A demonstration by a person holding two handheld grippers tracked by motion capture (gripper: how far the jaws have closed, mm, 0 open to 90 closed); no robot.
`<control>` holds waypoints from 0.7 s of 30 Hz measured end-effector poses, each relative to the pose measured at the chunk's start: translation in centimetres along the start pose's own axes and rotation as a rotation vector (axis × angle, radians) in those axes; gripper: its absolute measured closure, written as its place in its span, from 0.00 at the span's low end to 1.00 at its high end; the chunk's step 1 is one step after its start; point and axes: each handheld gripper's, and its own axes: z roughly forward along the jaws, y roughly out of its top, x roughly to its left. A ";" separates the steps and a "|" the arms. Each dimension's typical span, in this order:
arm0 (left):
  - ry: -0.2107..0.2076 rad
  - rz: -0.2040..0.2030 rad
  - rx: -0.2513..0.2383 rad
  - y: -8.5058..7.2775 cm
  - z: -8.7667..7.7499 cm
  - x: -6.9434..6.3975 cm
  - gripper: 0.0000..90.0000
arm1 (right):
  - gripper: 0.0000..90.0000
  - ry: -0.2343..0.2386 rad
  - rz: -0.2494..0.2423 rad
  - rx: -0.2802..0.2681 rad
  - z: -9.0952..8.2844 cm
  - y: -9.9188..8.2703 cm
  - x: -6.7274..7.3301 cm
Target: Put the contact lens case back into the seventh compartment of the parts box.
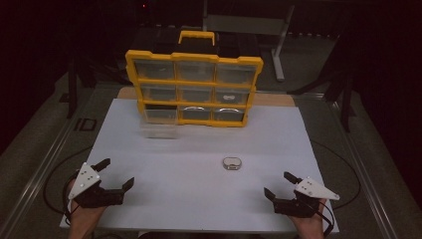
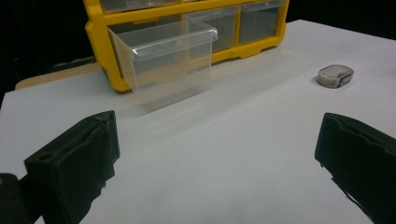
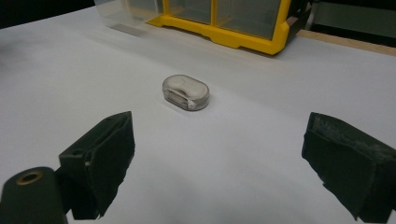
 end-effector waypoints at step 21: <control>0.006 -0.044 -0.042 -0.2 -0.4 0.6 0.01 | 0.10 0.021 0.012 -0.017 0.0 -0.1 -0.4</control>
